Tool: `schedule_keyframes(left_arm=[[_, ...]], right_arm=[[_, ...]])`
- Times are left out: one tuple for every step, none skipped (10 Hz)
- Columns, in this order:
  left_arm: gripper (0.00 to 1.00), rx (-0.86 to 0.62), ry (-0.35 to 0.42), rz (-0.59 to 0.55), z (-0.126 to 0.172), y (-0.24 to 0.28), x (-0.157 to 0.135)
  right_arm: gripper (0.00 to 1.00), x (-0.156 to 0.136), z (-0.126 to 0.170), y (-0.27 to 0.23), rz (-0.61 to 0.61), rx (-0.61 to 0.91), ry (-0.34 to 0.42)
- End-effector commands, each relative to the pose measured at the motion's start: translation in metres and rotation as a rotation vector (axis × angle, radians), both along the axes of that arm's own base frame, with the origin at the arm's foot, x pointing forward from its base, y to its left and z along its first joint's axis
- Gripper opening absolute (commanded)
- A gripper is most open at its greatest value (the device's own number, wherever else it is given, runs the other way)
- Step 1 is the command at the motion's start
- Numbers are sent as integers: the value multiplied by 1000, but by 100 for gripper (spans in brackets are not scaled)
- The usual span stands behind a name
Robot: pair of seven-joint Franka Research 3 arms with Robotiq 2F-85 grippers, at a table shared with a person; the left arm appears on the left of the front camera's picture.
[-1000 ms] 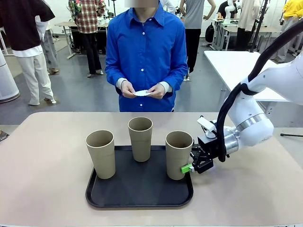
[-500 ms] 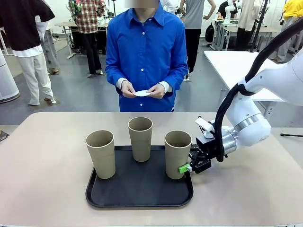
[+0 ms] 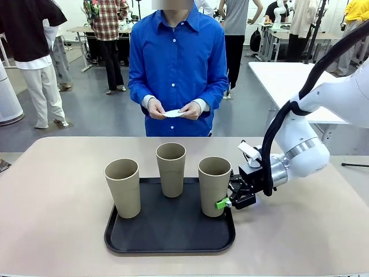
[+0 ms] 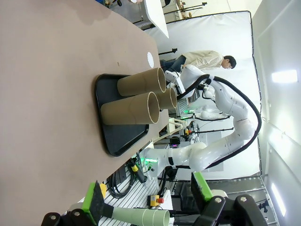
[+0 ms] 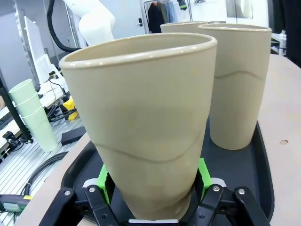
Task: Place coasters on the table and set cups on them.
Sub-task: Pick up one Reusable plastic cup and place it on a coaster set by the human.
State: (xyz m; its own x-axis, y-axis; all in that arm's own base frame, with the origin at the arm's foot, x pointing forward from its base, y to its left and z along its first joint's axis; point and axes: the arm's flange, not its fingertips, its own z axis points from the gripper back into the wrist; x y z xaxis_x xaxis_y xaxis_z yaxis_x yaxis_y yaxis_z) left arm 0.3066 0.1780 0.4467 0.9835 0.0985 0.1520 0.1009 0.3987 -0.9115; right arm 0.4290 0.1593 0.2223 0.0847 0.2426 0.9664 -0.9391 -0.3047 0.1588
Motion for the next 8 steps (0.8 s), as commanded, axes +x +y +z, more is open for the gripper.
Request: schedule_keyframes(left_arm=[[100, -3, -4, -1, 1, 1, -1], [100, -3, -4, -1, 1, 1, -1], [100, -3, -4, -1, 1, 1, -1], [100, -3, -4, -1, 1, 1, -1], [100, -3, -4, -1, 1, 1, -1], [100, -3, -4, -1, 1, 1, -1], [100, -3, -4, -1, 1, 1, -1], [100, -3, -4, -1, 1, 1, -1]], right_arm=[[22, -3, 26, 0, -91, 42, 12], [22, -9, 53, -4, -126, 54, 1], [22, -15, 84, -5, -149, 57, -19], [22, -19, 118, -7, -166, 73, -52], [22, -24, 148, -8, -184, 72, -57], [22, -24, 167, -9, -212, 55, -57], [22, -25, 184, -10, -236, 37, -66], [22, -28, 200, -6, -247, 35, -76]])
